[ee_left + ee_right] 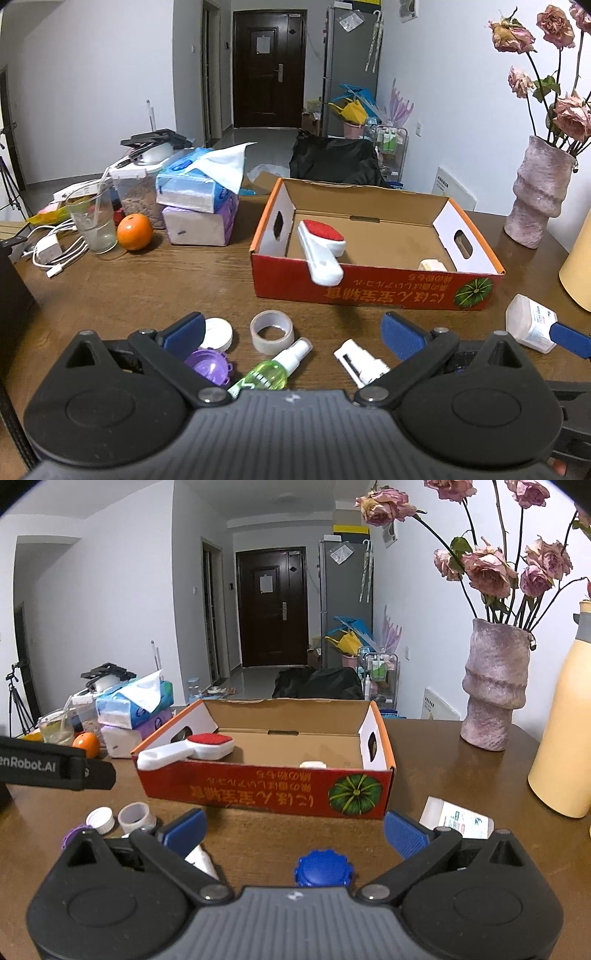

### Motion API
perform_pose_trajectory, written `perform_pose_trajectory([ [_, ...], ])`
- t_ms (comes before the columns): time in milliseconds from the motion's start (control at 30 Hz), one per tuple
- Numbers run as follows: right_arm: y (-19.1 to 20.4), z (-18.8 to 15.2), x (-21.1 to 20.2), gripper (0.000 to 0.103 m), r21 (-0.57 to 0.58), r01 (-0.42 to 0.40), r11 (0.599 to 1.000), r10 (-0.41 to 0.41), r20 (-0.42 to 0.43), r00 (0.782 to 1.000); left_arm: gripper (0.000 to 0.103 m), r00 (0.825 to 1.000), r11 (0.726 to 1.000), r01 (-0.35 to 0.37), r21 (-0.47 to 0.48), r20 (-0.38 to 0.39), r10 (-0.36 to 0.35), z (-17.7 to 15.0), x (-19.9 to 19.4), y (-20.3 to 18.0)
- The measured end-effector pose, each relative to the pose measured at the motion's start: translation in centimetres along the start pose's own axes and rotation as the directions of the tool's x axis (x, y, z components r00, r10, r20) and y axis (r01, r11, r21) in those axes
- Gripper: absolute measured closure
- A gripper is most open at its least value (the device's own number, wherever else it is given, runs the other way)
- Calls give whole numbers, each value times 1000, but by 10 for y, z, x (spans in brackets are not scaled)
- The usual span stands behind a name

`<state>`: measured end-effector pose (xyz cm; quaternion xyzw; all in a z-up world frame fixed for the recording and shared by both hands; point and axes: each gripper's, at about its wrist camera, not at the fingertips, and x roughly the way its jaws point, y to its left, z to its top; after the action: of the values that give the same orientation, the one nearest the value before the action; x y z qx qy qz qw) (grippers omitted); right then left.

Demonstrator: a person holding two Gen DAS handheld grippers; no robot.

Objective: Organize rigid objects
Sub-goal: 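Withdraw both tools from the box toward the remaining bottles and caps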

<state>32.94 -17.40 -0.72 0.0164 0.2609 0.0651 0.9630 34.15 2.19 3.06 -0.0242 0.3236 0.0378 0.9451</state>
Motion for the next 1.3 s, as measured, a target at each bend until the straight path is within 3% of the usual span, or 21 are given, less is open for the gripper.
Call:
perform_pose_trajectory([
  [767,29,-43,-29,0,-48,-16,999,14,-33,999,0,1000,1000,-10,-12,7,10,-56,-22,35],
  [1300,35,-59,-16,1,-49,-13,999,10,-60,998,0,1000,1000,-2,-25,-19,1,-76,3,55],
])
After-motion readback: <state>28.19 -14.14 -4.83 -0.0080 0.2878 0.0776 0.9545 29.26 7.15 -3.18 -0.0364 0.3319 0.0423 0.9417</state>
